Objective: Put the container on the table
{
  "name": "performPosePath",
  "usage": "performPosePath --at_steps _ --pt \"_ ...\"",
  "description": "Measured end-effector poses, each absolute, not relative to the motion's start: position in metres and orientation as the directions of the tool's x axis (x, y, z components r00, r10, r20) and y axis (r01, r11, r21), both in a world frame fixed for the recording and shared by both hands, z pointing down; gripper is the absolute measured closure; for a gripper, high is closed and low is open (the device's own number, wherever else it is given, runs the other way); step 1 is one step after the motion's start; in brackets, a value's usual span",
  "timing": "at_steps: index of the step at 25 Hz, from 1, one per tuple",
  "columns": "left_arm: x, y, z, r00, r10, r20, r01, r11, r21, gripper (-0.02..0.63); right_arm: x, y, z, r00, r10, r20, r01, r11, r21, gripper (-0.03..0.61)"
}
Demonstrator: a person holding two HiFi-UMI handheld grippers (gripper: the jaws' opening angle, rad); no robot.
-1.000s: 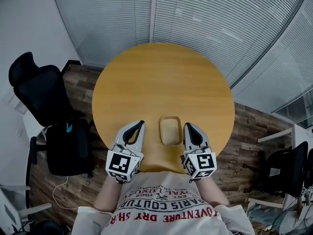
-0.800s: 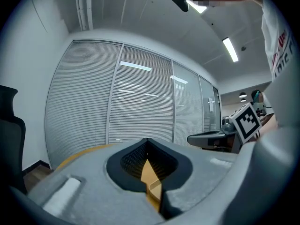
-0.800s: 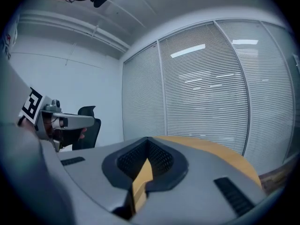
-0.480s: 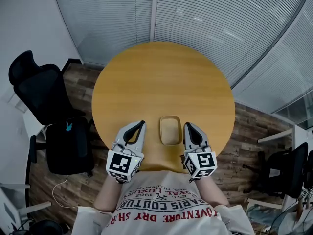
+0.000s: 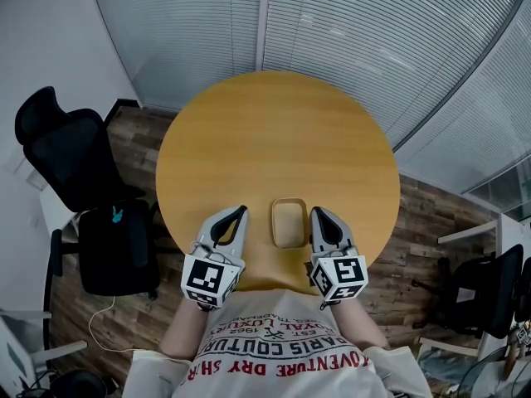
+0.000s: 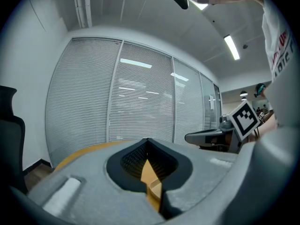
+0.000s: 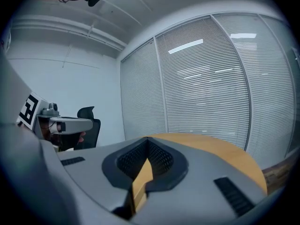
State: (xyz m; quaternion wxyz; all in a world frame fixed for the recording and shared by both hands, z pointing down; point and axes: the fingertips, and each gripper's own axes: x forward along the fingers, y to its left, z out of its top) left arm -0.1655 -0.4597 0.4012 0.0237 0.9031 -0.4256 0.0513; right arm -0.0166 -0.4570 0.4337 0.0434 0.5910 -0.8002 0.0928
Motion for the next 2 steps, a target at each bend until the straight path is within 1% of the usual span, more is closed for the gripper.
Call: performPosePath --at_steps 2 --pt "-0.1671 -0.4616 0.4015 0.63 -0.769 0.111 -0.774 -0.634 0.003 0.615 -0.0181 -0.4591 0.4336 -0.3 -0.937 0.179 -0.953 0.288 -0.094 0.572"
